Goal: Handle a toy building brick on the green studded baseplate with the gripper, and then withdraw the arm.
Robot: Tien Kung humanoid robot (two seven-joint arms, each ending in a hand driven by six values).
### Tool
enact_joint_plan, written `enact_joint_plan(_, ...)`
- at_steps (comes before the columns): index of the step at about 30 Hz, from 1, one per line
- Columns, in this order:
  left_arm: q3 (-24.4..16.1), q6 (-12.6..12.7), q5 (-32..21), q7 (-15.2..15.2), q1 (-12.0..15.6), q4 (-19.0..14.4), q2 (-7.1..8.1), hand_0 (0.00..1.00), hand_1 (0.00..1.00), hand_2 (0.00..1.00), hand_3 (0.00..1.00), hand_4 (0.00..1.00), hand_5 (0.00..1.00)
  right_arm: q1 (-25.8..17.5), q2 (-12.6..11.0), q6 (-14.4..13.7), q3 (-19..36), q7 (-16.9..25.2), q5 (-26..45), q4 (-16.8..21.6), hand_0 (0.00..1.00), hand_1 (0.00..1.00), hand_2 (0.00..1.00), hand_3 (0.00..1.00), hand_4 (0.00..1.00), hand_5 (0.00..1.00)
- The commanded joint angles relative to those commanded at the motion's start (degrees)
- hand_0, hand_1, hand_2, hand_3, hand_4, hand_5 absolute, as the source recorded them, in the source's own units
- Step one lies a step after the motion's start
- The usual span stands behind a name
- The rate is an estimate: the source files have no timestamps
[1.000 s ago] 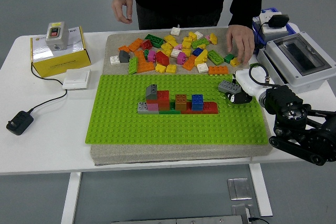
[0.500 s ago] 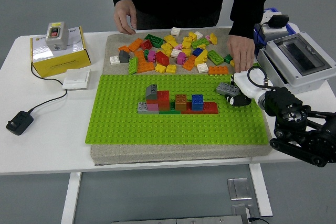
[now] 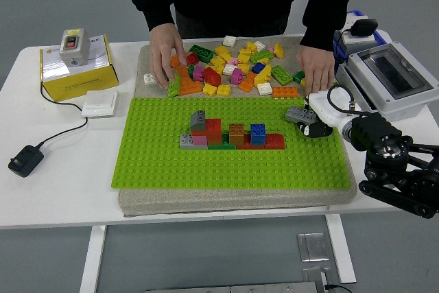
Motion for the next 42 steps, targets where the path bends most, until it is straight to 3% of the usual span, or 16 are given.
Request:
enact_joint_plan(9, 0.17, 0.10, -0.35, -0.07, 0.12, 0.00, -0.05, 0.734, 0.698, 0.687, 0.725, 0.350, 0.641, -1.04, -4.61, -1.80, 0.39, 1.26, -0.76, 6.26, 0.156, 0.231, 0.374, 0.372, 0.208, 0.359)
enact_joint_plan(15, 0.17, 0.15, -0.40, -0.04, 0.07, 0.00, -0.02, 0.733, 0.698, 0.687, 0.725, 0.351, 0.642, -2.30, -8.49, -5.07, 1.26, 4.67, -0.54, 12.91, 0.156, 0.232, 0.376, 0.369, 0.183, 0.350)
enact_joint_plan(19, 0.15, 0.17, -0.40, -0.02, -0.01, 0.00, 0.03, 0.733, 0.697, 0.687, 0.728, 0.353, 0.644, -2.51, -9.54, -6.60, 0.75, 7.14, -0.36, 14.94, 0.171, 0.252, 0.382, 0.361, 0.160, 0.337)
enact_joint_plan(24, 0.24, 0.19, -0.46, -0.04, -0.16, 0.00, 0.07, 0.733, 0.697, 0.687, 0.728, 0.353, 0.644, -2.62, -9.84, -7.48, -0.87, 9.30, -1.55, 15.01, 0.171, 0.252, 0.382, 0.361, 0.160, 0.337)
enact_joint_plan(25, 0.29, 0.20, -0.52, -0.06, -0.19, 0.00, 0.08, 0.733, 0.697, 0.687, 0.727, 0.353, 0.645, -2.69, -9.89, -7.48, -1.26, 9.49, -2.01, 14.71, 0.197, 0.283, 0.513, 0.447, 0.154, 0.327)
enact_joint_plan(30, 0.37, 0.21, -0.53, -0.06, -0.22, 0.00, 0.19, 0.733, 0.697, 0.687, 0.727, 0.353, 0.645, -2.89, -9.91, -7.52, -2.71, 10.13, -3.74, 13.19, 0.197, 0.283, 0.513, 0.447, 0.154, 0.327)
enact_joint_plan(31, 0.38, 0.21, -0.52, -0.07, -0.23, 0.00, 0.21, 0.734, 0.696, 0.687, 0.729, 0.354, 0.648, -2.91, -9.89, -7.55, -2.89, 10.22, -4.10, 12.93, 0.231, 0.350, 0.589, 0.443, 0.149, 0.321)
enact_joint_plan(42, 0.60, 0.17, -0.73, -0.14, -0.37, 0.00, 0.19, 0.733, 0.696, 0.687, 0.728, 0.354, 0.651, -2.99, -9.45, -8.04, -4.18, 11.12, -6.56, 10.64, 0.234, 0.378, 0.611, 0.447, 0.144, 0.320)
